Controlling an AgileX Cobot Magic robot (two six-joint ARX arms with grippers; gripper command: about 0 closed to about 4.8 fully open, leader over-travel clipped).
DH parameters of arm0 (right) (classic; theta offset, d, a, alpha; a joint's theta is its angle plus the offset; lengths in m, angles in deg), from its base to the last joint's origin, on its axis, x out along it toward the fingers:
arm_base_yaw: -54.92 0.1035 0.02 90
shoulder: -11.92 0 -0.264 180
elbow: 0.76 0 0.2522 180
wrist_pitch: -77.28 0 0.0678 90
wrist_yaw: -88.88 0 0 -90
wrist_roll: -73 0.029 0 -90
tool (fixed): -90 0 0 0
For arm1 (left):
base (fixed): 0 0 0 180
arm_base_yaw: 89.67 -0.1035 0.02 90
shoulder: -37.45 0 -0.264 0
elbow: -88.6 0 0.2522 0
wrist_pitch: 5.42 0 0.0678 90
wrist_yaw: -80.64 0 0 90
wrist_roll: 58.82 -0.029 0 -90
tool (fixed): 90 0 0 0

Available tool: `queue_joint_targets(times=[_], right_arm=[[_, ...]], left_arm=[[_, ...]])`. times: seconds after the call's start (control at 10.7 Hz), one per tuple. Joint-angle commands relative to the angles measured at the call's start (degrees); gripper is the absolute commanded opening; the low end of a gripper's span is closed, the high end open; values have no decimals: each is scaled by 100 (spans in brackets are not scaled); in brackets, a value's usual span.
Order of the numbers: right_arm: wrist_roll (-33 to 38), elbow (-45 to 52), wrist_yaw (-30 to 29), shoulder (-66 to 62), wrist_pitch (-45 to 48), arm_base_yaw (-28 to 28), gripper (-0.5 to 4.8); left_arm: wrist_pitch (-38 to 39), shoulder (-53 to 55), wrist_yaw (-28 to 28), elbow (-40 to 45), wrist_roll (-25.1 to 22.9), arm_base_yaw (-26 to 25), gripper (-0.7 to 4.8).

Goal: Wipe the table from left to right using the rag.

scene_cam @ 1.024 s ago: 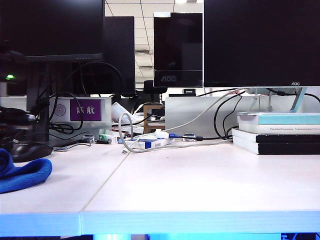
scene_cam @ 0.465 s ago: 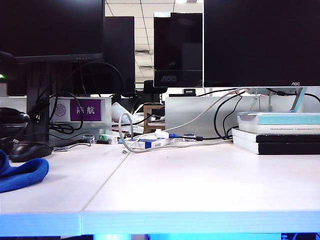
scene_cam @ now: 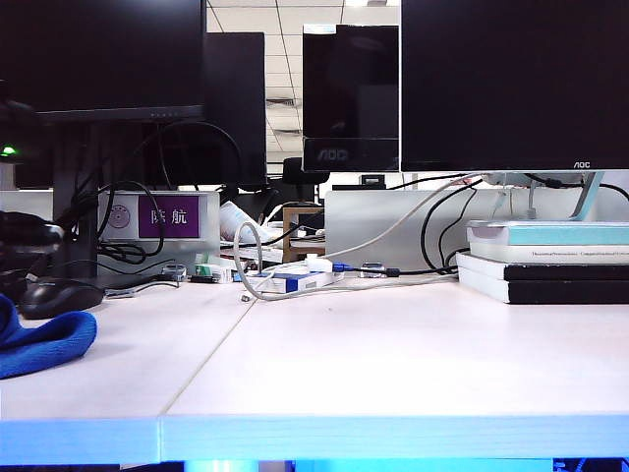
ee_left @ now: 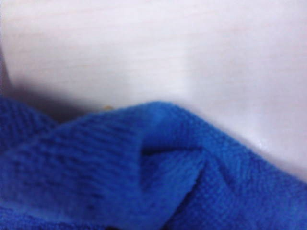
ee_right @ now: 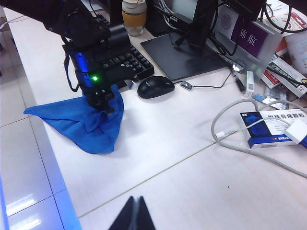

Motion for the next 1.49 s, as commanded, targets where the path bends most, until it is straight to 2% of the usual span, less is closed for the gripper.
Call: queue_joint_targets(times=[0.09, 0.37, 0.56, 0.65, 1.02, 1.21, 1.49], right_arm=[[9, -28, 11, 15, 101, 7, -1], [11, -28, 11, 15, 101, 7, -1], [9, -31, 116, 22, 68, 7, -1], [9, -31, 155, 22, -26, 7, -1], [-282, -33, 588, 74, -905, 4, -1], [-374, -33, 763, 160, -1355, 2, -1], [-577, -37, 1071, 238, -1541, 2, -1]], left_arm=[[-17, 210, 44, 120, 26, 723, -6], [-133, 258, -4, 120, 181, 1281, -5], [-131, 258, -527, 120, 306, 1340, -6], [-129, 258, -608, 120, 358, 1340, -6], [-136, 258, -629, 118, 516, 1401, -5], [-173, 258, -649, 118, 516, 1609, -5], [-212, 258, -706, 114, 557, 1856, -5]])
